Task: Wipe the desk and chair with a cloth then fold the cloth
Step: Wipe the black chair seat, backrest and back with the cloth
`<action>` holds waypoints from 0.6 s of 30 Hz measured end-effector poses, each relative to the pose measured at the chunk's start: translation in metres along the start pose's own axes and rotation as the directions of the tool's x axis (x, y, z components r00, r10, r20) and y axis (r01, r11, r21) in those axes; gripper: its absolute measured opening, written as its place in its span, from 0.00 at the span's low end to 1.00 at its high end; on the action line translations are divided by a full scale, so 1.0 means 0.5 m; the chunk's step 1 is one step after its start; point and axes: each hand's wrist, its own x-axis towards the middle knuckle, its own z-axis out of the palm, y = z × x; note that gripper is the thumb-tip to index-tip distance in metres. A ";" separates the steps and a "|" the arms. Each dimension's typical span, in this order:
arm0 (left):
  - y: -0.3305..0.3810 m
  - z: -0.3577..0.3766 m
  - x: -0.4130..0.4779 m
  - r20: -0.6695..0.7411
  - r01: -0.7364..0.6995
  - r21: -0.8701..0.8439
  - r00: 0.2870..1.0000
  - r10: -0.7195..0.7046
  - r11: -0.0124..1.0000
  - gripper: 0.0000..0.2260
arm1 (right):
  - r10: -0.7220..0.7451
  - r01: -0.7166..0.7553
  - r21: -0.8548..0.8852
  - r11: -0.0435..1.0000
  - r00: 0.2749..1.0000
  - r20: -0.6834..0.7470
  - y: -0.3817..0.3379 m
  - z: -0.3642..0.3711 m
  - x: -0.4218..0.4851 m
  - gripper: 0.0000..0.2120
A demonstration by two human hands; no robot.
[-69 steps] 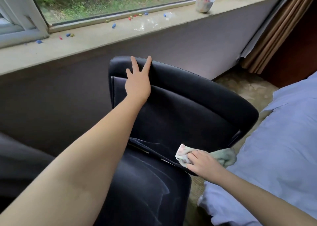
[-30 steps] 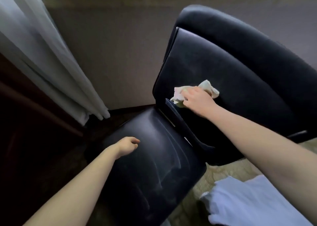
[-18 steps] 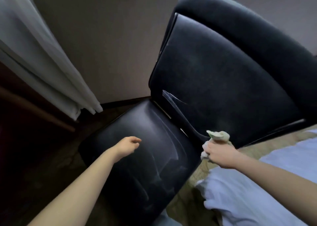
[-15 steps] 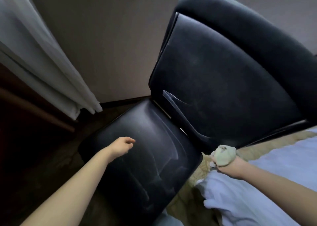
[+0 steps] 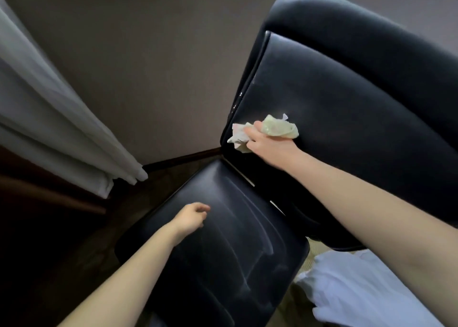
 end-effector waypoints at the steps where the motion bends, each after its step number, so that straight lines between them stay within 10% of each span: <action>1: 0.022 -0.013 0.019 -0.027 -0.033 -0.040 0.999 0.032 0.999 0.14 | -0.086 0.090 -0.167 0.982 0.996 0.029 -0.007 0.013 0.002 0.19; 7: 0.219 -0.092 0.078 -0.101 -0.294 -0.151 0.954 0.281 0.944 0.26 | -0.175 0.213 -0.235 0.948 0.969 0.174 0.125 0.117 -0.140 0.06; 13: 0.346 -0.111 0.113 0.073 -0.476 0.013 0.877 0.474 0.879 0.37 | 0.164 0.036 -0.487 0.873 0.918 0.362 0.258 0.195 -0.306 0.08; 18: 0.349 -0.078 0.106 0.064 -0.462 -0.041 0.884 0.464 0.886 0.42 | -0.118 0.217 -0.322 0.921 0.946 0.301 0.089 0.135 -0.104 0.12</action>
